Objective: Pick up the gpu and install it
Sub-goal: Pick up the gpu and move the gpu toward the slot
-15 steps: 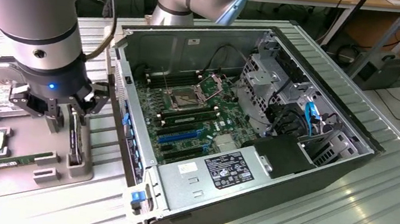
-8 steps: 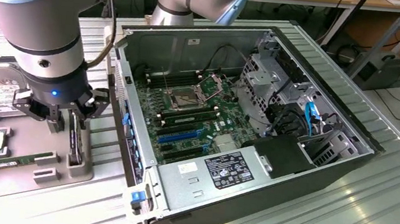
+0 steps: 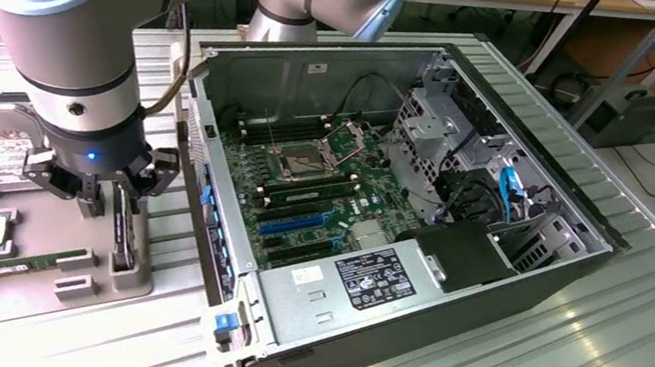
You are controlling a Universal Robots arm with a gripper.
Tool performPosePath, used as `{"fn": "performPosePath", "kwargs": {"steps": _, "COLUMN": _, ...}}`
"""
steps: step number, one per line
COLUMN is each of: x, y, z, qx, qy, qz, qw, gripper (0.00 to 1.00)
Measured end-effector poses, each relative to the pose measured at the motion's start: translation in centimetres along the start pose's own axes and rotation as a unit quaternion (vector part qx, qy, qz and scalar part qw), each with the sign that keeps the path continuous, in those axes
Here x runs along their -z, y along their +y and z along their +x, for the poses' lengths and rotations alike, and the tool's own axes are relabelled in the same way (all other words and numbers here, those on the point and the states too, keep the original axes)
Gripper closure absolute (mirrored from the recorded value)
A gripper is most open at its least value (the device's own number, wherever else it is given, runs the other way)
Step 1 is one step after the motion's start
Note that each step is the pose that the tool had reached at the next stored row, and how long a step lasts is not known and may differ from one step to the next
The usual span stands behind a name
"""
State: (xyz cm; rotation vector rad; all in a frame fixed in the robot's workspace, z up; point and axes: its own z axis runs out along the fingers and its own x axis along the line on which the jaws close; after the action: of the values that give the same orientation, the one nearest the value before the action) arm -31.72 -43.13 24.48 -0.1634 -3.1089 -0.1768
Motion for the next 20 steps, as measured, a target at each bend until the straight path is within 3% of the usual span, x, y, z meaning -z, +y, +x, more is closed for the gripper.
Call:
{"fn": "performPosePath", "kwargs": {"steps": 4, "x": -0.2, "y": -0.02, "z": -0.01, "qx": -0.02, "qy": -0.0026, "qz": 0.0026, "qw": 0.9998, "gripper": 0.58}}
{"fn": "performPosePath", "kwargs": {"steps": 8, "x": -0.33, "y": -0.03, "z": -0.01, "qx": -0.02, "qy": -0.0026, "qz": 0.0027, "qw": 0.9998, "gripper": 0.58}}
{"fn": "performPosePath", "kwargs": {"steps": 10, "x": -0.38, "y": -0.04, "z": -0.01, "qx": -0.019, "qy": -0.0023, "qz": 0.0028, "qw": 0.9998, "gripper": 0.66}}
{"fn": "performPosePath", "kwargs": {"steps": 12, "x": -0.39, "y": -0.04, "z": -0.01, "qx": -0.017, "qy": -0.0019, "qz": 0.0029, "qw": 0.9998, "gripper": 0.66}}
{"fn": "performPosePath", "kwargs": {"steps": 13, "x": -0.39, "y": -0.04, "z": -0.01, "qx": -0.017, "qy": -0.0019, "qz": 0.0029, "qw": 0.9998, "gripper": 0.73}}
{"fn": "performPosePath", "kwargs": {"steps": 16, "x": -0.42, "y": -0.04, "z": -0.01, "qx": -0.017, "qy": -0.0018, "qz": 0.0029, "qw": 0.9999, "gripper": 0.73}}
{"fn": "performPosePath", "kwargs": {"steps": 20, "x": -0.45, "y": -0.05, "z": -0.01, "qx": 0.013, "qy": 0.0013, "qz": 0.0037, "qw": 0.9999, "gripper": 0.73}}
